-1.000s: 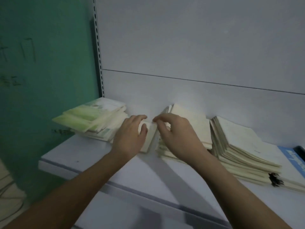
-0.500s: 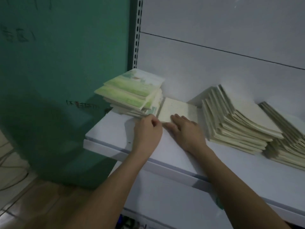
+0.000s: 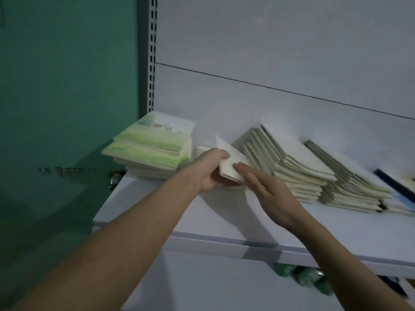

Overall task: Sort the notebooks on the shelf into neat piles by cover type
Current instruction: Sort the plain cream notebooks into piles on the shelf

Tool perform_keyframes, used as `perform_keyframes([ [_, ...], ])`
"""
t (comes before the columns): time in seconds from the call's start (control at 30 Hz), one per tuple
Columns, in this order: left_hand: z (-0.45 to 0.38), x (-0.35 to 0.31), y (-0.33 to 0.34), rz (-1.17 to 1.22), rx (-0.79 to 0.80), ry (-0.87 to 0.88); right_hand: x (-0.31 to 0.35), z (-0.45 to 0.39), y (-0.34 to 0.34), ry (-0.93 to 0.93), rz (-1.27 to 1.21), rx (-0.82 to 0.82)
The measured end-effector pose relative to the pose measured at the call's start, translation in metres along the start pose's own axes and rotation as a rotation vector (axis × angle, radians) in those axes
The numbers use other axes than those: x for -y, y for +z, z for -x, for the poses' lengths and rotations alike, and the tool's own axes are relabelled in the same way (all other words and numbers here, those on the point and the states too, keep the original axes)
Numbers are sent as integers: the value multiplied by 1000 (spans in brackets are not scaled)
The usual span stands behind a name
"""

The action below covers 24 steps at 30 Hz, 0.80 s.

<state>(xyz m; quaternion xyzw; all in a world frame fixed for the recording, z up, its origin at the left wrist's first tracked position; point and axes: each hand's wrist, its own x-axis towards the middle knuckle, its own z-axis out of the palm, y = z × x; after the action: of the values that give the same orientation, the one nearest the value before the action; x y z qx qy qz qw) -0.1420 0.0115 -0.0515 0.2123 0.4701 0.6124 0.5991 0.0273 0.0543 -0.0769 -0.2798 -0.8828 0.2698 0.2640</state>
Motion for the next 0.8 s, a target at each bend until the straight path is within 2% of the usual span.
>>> perform_keyframes([
  [0.07,0,-16,7,-99,-60,71,6,-7,-9,9,10,-47],
  [0.2,14,-58,4,-303,-192,279,9,-22,-3,40,-12,-372],
  [0.23,17,-70,-3,-367,-232,347,7,-27,2,57,39,-405],
  [0.27,21,-81,-11,-425,-283,400,2,-34,9,90,123,-347],
  [0.33,29,-99,-28,-476,-366,443,-4,-49,27,151,293,-4],
  [0.37,34,-105,-37,-458,-371,437,-6,-57,36,163,332,175],
  [0.4,38,-109,-45,-423,-353,424,-7,-65,45,166,356,287],
  [0.43,44,-110,-52,-388,-328,413,-8,-73,52,165,387,336],
  [0.57,61,-113,-79,-314,-264,411,-16,-88,68,80,572,317],
  [0.63,68,-115,-88,-318,-260,394,-18,-82,71,27,581,279],
  [0.7,73,-117,-91,-314,-252,372,-16,-78,70,31,460,178],
  [0.8,77,-118,-88,-315,-236,348,-3,-90,54,87,159,-188],
])
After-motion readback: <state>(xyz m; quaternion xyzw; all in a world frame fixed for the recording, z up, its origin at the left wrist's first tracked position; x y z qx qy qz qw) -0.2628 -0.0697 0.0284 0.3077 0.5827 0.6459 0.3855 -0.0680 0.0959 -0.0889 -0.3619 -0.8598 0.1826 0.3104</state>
